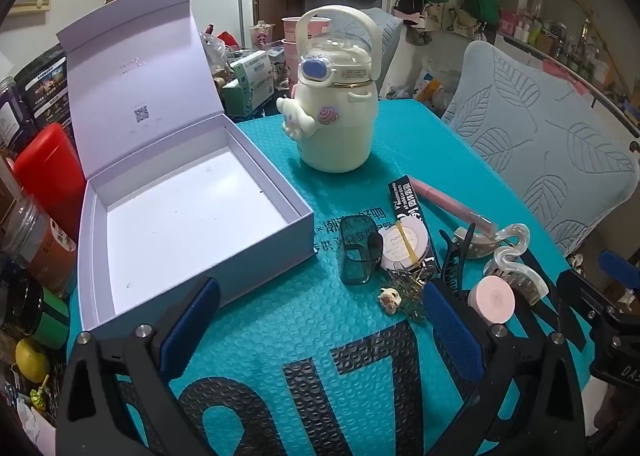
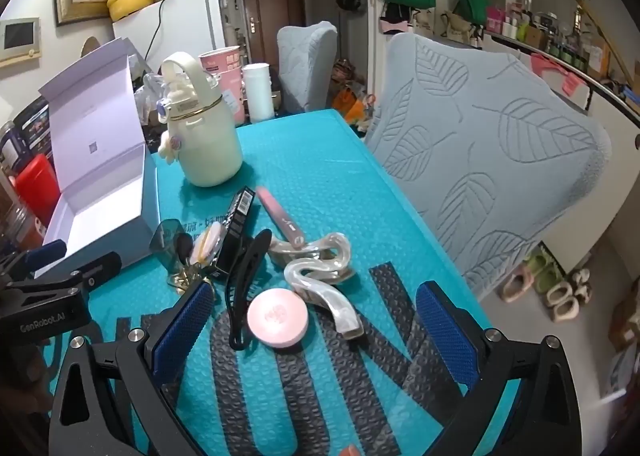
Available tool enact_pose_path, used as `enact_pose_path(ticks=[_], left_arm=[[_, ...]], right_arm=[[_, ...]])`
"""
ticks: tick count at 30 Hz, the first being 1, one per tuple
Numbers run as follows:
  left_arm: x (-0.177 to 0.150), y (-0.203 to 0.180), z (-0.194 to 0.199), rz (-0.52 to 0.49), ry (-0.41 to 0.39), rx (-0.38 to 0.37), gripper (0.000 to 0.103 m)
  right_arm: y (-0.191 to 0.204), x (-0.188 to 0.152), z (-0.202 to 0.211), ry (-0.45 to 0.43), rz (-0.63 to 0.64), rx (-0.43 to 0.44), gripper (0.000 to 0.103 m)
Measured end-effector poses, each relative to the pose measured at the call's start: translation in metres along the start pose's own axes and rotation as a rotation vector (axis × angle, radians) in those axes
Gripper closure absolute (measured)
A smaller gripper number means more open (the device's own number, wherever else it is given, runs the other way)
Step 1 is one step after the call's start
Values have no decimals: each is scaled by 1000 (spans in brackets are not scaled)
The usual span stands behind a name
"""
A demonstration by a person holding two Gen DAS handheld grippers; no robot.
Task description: Organize rigid objects
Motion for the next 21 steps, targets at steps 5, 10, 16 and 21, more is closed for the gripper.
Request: enact_pose_path(ticks=[5, 10, 16, 21], left_arm=[[0, -2, 0, -4, -3, -13, 0], [0, -4, 1, -9, -6, -1, 0], [1, -2, 3, -14, -4, -7, 0], [0, -4, 4, -23, -5, -4, 0]], right_arm=[[0, -1, 0, -3, 7, -4, 0], [-1, 0, 1, -3, 8, -3, 0], [-1, 3, 0, 2, 7, 6, 0], [1, 3, -1, 2, 15, 5, 0]])
Point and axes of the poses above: each gripper's, at about its wrist camera, not at the fingertips, and z roughly against the way its jaws point, y to its left, x to its top, the point moved 1 cm from there along -z, roughly the way its jaws point, and after that the axes turned 11 degrees about y, right-handed, at the moved point
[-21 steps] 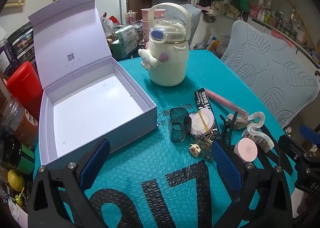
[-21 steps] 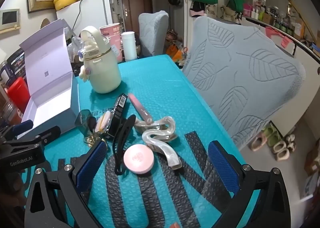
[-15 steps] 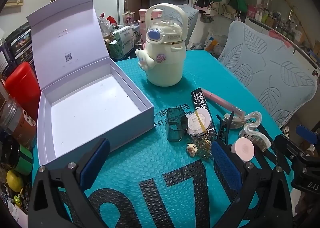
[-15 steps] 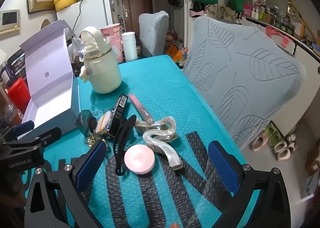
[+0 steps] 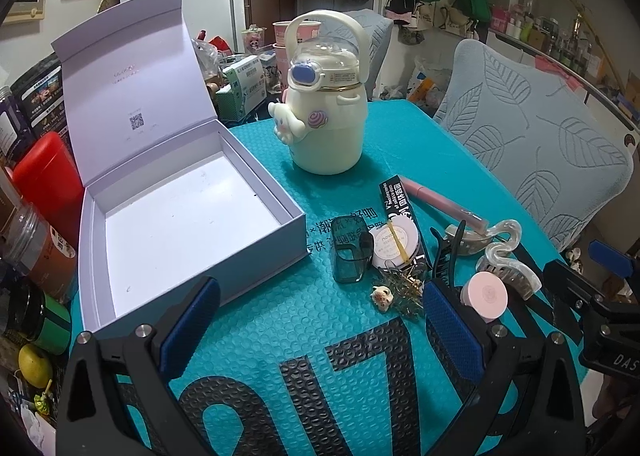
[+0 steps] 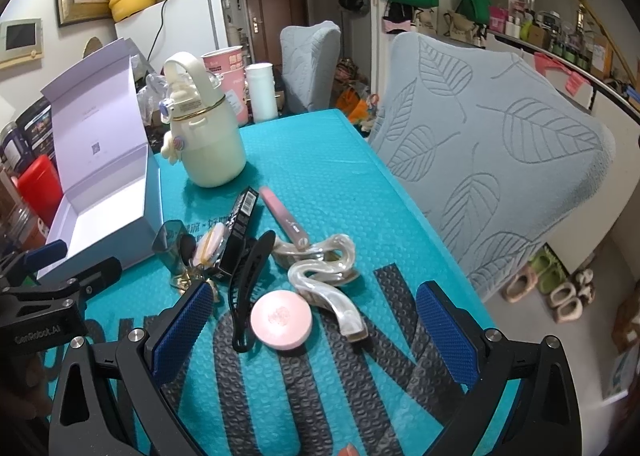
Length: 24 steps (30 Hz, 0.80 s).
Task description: Organize rigid objects
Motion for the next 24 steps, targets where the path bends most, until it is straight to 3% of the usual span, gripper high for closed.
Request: enact_pose_path(ticks=[24], left_arm=[[2, 1, 1, -14, -8, -23, 0]], right_arm=[[-2, 4, 0, -11, -35, -20, 0]])
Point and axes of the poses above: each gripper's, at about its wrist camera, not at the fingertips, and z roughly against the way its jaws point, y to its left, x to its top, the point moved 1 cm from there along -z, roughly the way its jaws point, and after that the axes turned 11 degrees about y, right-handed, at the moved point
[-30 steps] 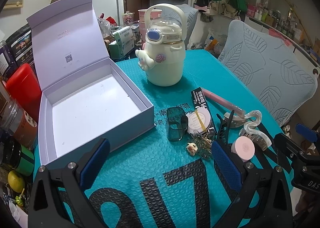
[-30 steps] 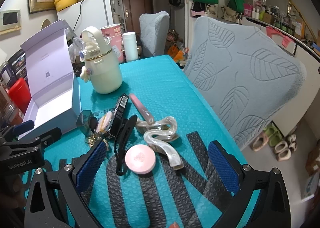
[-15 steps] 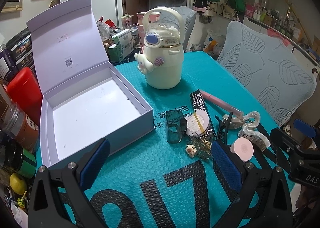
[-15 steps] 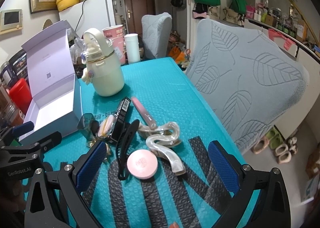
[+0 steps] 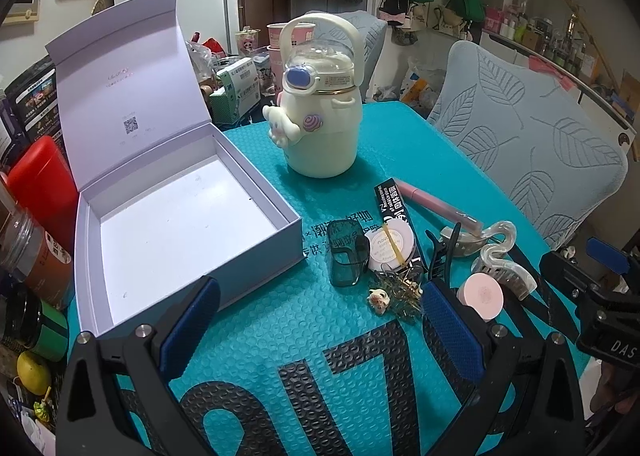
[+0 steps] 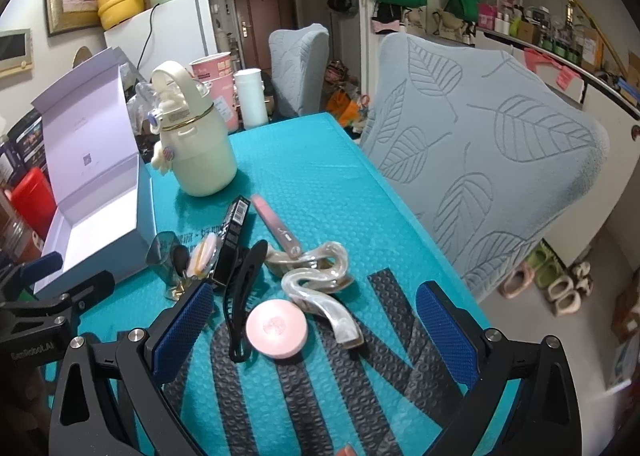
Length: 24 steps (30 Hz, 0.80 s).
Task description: Organize rigid objects
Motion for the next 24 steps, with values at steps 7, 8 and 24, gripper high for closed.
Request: enact_pose_path(ticks=[7, 8, 24], left_arm=[[0, 1, 0, 7, 0, -4, 0], [0, 1, 1, 8, 0, -4, 0], [0, 1, 2, 8, 0, -18, 0]], right_arm=[[2, 0, 2, -6, 9, -6, 0], [2, 0, 2, -5, 8, -5, 0], [2, 0, 2, 2, 13, -16, 0]])
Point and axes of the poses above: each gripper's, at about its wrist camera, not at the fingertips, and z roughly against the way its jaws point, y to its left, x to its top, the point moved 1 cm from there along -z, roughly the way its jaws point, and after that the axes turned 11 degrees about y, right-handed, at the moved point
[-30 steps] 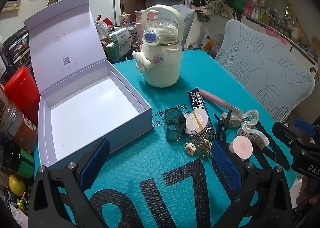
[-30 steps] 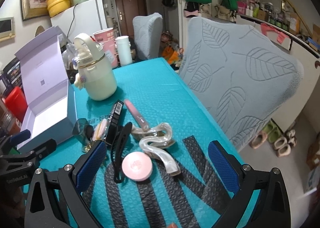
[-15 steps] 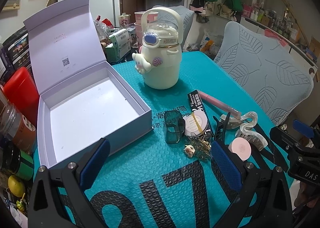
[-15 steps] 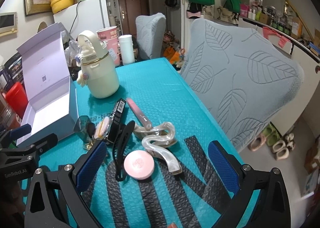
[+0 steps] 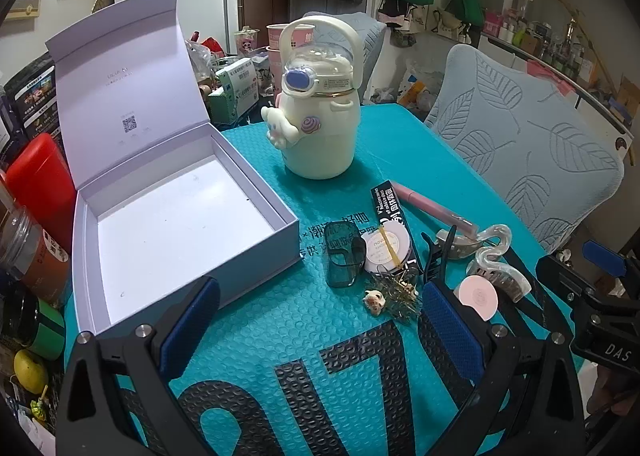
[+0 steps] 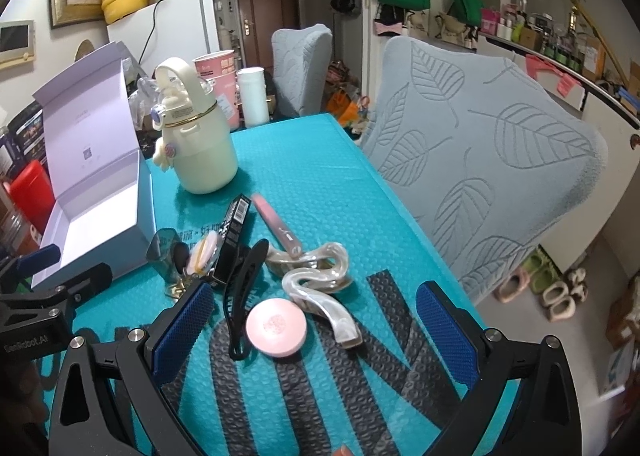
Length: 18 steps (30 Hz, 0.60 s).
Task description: Organize rigid objects
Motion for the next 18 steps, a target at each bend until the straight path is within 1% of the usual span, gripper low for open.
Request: enact_pose_path(ticks=[12, 16, 18], left_arm=[[-3, -4, 1, -3, 4, 9, 0], [-6, -3, -4, 15, 12, 43, 0], [-7, -2, -9, 18, 27, 36, 0]], right_arm=[[-4, -2, 1, 8, 1, -4, 0], [-5, -5, 5, -14, 13, 5, 0], [-5, -8, 7, -38, 29, 4, 0]])
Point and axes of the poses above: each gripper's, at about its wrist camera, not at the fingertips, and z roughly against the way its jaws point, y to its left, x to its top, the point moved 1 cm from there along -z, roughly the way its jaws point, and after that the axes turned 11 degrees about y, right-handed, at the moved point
